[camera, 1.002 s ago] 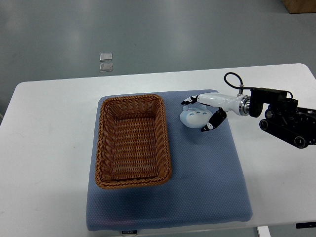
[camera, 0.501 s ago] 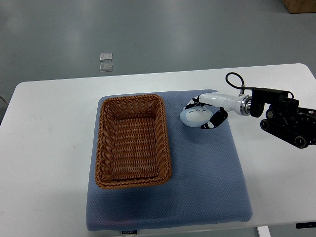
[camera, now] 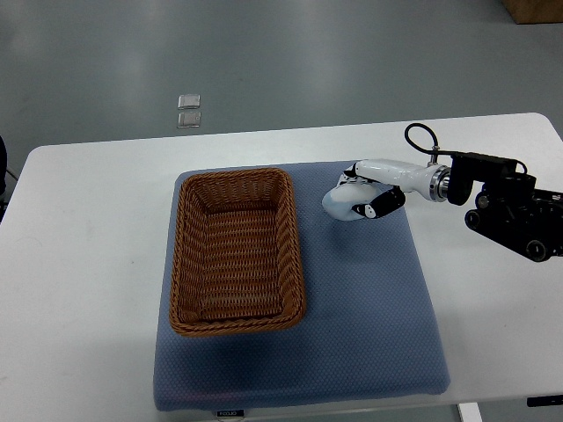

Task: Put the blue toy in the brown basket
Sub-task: 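Close the right hand fingers around the blue toy, then lift the toy and carry it over the wicker basket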

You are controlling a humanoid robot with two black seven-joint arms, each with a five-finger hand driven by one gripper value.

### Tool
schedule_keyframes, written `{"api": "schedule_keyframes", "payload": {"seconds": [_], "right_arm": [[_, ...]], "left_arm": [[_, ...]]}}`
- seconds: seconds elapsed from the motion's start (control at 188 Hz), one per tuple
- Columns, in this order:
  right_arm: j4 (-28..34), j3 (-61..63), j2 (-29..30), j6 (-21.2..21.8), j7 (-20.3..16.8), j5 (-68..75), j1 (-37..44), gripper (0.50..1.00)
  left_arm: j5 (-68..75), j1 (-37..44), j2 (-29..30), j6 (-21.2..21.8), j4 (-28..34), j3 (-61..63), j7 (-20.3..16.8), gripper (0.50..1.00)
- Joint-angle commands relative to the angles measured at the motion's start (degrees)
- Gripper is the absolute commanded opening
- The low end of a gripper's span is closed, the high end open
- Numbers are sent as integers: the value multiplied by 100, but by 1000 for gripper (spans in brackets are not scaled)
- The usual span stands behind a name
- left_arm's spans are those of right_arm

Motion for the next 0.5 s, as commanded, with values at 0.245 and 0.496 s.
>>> {"api": "schedule_keyframes", "payload": {"seconds": [0.245, 0.496], "right_arm": [[61, 70, 52, -345, 186, 82, 328, 500], [378, 70, 536, -626, 344, 100, 372, 500]], "left_arm": [[-2, 0, 0, -1, 0, 1, 0, 1000], [-2, 0, 0, -1, 0, 1, 0, 1000]]}}
